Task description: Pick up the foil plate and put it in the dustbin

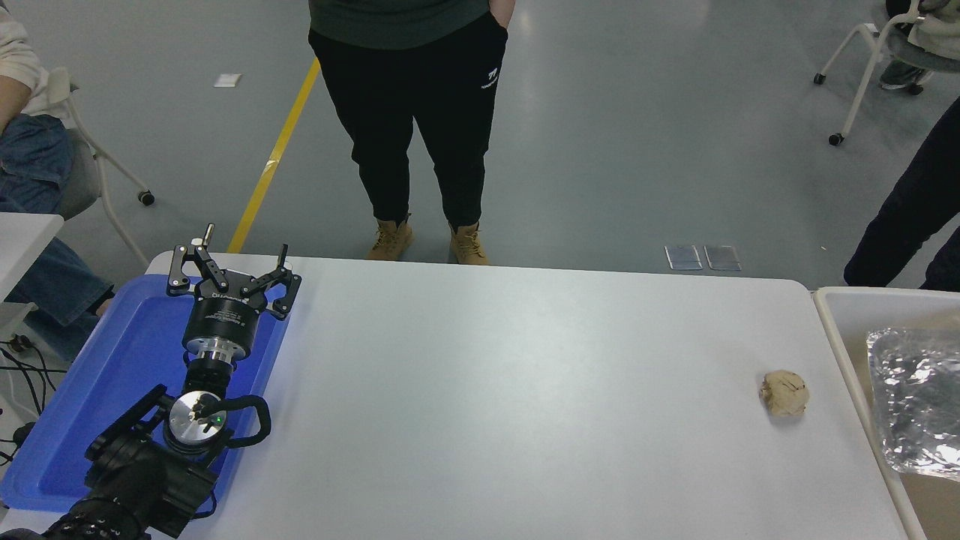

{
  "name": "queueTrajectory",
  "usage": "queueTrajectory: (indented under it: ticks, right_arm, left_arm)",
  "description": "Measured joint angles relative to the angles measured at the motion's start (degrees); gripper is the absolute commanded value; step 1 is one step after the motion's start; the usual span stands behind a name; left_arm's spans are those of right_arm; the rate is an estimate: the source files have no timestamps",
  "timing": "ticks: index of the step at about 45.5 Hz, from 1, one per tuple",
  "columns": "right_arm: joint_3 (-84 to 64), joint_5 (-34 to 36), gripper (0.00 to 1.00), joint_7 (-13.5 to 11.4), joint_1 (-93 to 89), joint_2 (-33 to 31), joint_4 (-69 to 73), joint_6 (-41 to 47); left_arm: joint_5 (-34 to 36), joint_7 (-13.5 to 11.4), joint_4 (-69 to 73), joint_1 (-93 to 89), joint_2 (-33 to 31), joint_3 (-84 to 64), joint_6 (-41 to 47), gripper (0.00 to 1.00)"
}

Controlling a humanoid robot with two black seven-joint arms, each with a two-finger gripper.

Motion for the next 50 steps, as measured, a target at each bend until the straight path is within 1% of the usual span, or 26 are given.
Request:
queueTrajectory:
  ticks: [14,26,32,40,44,50]
  right_arm:
    - [-0.18,0.89,1.00,-0.04,2.26,0.08,0.34,0.27]
    - [-1.39,1.48,1.00,-0.75,8.83,-0.43,6.40,0.63]
    - [-3.03,1.61,1.00,-2.33,14.03,-1.39,12.98,0.72]
    - [-4.94,1.71,1.00,-6.00,22.41,-3.73,24.92,0.78]
    - [-6.61,2.00,1.00,-7.09,26.81,-4.45,30.14,0.79]
    - [-11.12,3.46,1.00,-8.03,33.67,-4.88,36.44,0.79]
  left_arm:
    - [0.00,0.01,0.00,0.00,0.00,0.00,0.00,1.00]
    - [0.01,0.05,0.00,0.00,0.00,0.02,0.05,1.00]
    - [0.01,0.06,0.00,0.00,0.00,0.03,0.05,1.00]
    - [-0.01,0.05,0.00,0.00,0.00,0.04,0.00,1.00]
    - [0.01,0.07,0.00,0.00,0.00,0.05,-0.01,1.00]
    - [-0.01,0.09,0.00,0.00,0.00,0.06,-0.02,1.00]
